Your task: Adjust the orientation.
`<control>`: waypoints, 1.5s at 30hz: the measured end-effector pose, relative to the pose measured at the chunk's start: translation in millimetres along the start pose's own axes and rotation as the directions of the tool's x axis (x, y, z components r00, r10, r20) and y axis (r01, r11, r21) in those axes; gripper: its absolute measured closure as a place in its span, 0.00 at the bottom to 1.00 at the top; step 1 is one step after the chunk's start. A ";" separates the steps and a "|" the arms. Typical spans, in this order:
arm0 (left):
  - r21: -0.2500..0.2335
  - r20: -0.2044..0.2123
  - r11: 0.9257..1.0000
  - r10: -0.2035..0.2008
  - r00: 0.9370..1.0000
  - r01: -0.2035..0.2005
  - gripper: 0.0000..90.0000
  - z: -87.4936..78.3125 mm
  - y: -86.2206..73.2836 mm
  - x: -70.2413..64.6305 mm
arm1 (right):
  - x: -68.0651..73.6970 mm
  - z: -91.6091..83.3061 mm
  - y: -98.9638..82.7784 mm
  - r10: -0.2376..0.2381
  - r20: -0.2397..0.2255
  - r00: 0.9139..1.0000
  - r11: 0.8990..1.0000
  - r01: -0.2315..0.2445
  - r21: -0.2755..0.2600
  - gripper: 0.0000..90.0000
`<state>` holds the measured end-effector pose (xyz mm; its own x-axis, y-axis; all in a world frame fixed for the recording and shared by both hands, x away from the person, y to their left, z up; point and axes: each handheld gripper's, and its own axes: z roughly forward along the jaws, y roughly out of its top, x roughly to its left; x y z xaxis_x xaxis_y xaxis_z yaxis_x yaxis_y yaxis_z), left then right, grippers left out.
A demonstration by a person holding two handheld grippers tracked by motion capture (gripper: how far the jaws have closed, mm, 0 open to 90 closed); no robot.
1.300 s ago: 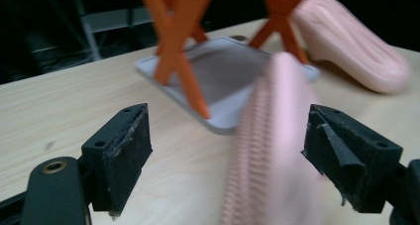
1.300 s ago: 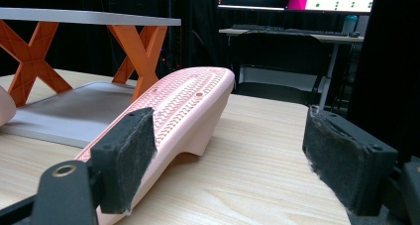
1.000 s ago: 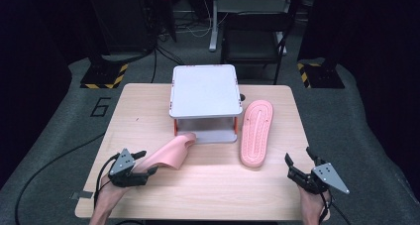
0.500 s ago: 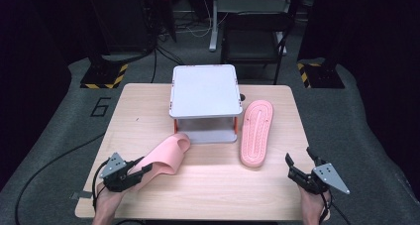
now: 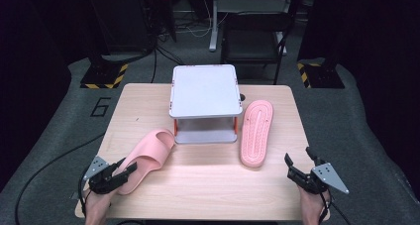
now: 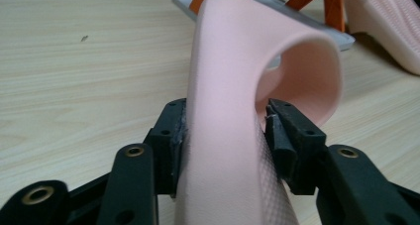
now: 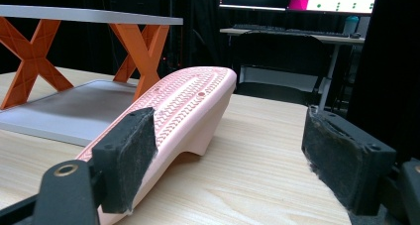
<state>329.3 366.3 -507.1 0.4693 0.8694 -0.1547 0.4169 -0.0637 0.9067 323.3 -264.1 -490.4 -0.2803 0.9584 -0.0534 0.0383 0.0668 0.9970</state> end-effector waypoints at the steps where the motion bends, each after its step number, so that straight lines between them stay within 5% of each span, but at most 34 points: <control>1: 0.014 -0.003 1.000 0.000 1.000 0.000 0.53 0.5 -0.8 1.5 | -0.1 0.0 -0.1 0.002 -0.001 1.000 1.000 -0.002 0.000 0.23; 21: 0.046 -0.069 0.997 -0.053 0.996 0.057 0.37 -0.8 -12.8 24.2 | -0.4 0.4 -0.3 0.003 -0.001 1.000 1.000 -0.003 0.000 0.23; 22: 0.051 -0.102 0.998 -0.029 0.994 0.034 0.36 -0.2 -13.6 24.2 | 0.2 0.7 -0.4 0.005 -0.003 1.000 1.000 -0.005 -0.001 0.23; 29: 0.071 -0.132 0.997 0.022 0.991 -0.013 0.35 -5.4 -14.7 22.6 | 0.3 0.9 -0.4 0.004 -0.005 1.000 1.000 -0.004 -0.001 0.23; 31: 0.032 -0.146 0.999 0.024 0.989 -0.020 0.35 -9.5 -12.5 22.5 | 0.3 0.6 -0.2 0.005 -0.003 1.000 1.000 -0.005 0.000 0.23; 32: -0.031 -0.151 0.999 0.012 0.988 -0.017 0.35 -15.2 -8.4 22.7 | 0.1 0.5 -0.2 0.002 -0.004 1.000 1.000 -0.002 0.000 0.23; 38: -0.134 -0.141 0.991 -0.019 0.990 0.000 0.35 -24.2 -1.8 22.5 | 0.0 0.8 -0.3 0.004 -0.004 1.000 1.000 -0.004 0.000 0.23; 45: -0.156 -0.140 0.988 -0.028 0.990 0.006 0.28 -25.1 -0.6 20.7 | 0.8 1.7 -0.3 0.001 -0.002 1.000 1.000 -0.001 -0.001 0.23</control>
<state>319.3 396.7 -500.9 0.3443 0.9307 -0.1235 0.2933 0.0184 0.9559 324.7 -262.9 -490.9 -0.2823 0.9579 -0.0526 0.0376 0.0658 0.9971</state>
